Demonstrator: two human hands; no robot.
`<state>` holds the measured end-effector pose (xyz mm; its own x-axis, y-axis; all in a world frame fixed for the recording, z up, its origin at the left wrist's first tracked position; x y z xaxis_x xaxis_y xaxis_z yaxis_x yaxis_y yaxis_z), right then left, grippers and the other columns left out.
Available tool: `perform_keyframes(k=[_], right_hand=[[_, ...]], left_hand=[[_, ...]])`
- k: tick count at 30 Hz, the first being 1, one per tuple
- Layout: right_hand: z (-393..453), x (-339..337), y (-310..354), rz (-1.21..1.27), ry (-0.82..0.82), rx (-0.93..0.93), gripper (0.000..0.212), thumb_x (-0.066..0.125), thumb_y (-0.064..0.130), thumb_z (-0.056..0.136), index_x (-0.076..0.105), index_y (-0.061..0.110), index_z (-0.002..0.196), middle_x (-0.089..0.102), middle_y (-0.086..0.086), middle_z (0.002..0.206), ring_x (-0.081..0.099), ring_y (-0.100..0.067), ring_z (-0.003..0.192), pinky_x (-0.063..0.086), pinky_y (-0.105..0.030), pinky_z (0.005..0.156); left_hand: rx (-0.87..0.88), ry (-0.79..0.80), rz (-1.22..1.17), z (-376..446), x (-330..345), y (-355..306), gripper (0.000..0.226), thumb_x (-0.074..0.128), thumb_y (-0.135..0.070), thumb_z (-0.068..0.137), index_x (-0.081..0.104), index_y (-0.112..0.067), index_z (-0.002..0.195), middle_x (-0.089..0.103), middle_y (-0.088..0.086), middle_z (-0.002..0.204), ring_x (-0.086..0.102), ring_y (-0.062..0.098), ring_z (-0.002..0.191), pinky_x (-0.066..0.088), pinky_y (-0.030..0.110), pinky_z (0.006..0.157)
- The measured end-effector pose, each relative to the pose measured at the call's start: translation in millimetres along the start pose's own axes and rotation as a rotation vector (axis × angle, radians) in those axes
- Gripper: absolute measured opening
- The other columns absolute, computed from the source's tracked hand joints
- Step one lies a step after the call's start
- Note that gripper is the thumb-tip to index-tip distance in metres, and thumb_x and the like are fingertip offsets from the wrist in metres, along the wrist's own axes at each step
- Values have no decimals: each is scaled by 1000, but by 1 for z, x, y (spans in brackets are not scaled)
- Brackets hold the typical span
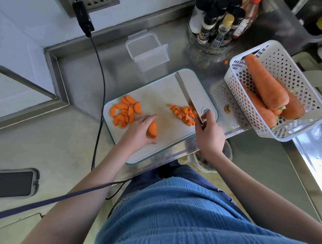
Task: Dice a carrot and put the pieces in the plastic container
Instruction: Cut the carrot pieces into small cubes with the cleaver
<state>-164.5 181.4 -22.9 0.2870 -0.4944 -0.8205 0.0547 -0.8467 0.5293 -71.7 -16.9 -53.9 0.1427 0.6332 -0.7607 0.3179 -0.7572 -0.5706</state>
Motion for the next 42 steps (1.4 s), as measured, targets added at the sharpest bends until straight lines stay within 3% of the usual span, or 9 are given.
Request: perform_keyframes(k=[4,7,11,15,21,30,34,39,42], right_hand=[[1,0,2,-6,13,2,18,48,33,98,40,17,96,61,-1,78,55,-27,64,41,-32,55],[2,2,5,10,32,0,18,48,33,98,42,16,97,64,-4,81,57,-29,65,47,-36,56],[-4,12,15,108,120,-21,17,48,28,98,41,13,93,63,-4,74,56,-31,63,41,-34,51],[-16,24,32,168,222,-55,16,45,25,99,41,12,91,52,-4,62,50,-29,59,31,-34,50],[-39,45,51,237,339,-60,18,43,24,99,42,9,90,50,-6,63,45,-25,58,29,-33,51],[-45,60,63,250,358,-31,16,39,25,101,37,19,86,48,-3,61,45,-25,51,35,-31,47],[-47,60,67,234,359,-32,16,39,24,101,37,18,86,46,-1,60,42,-21,50,29,-27,45],[-50,59,71,207,346,-24,16,37,24,101,35,18,86,45,0,59,39,-18,49,25,-26,44],[-50,57,72,200,329,-15,16,37,25,102,37,16,88,46,0,60,39,-18,49,25,-26,44]], left_hand=[[-8,-49,-35,0,-1,4,73,85,-17,64,54,-8,129,56,11,129,48,28,121,35,32,102],[-39,-110,-73,0,-3,4,70,86,-18,62,57,-6,125,60,12,123,52,29,117,38,34,99],[-84,-167,-127,5,2,-6,74,84,-19,66,51,-7,131,57,14,125,49,29,118,36,32,99],[-142,-187,-207,1,11,0,93,85,-18,64,35,-9,142,53,11,128,46,25,119,37,32,100],[-355,-418,-627,-34,-5,26,40,68,-17,86,60,-2,122,64,6,119,57,2,101,42,3,83],[-312,-424,-687,-23,-5,22,18,69,-13,84,72,-16,101,68,-11,93,61,-12,83,44,6,77],[-272,-495,-631,-29,-16,19,16,67,-13,86,73,-10,100,70,-7,92,62,-8,82,45,7,75],[21,-483,-311,-38,-26,-7,28,60,8,81,72,-7,101,70,4,97,59,10,91,42,10,83],[126,-419,-125,-38,-16,-15,42,57,14,75,69,-6,110,66,6,106,56,25,102,47,29,88]])
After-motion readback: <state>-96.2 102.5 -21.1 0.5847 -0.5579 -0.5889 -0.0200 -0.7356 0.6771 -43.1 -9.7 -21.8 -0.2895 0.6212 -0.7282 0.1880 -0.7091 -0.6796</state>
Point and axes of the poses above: each hand's wrist, its own z-axis towards the middle knuckle, its own x-axis out of the palm, y = z × x, the point moved 10 cm from there along z, towards the middle knuckle
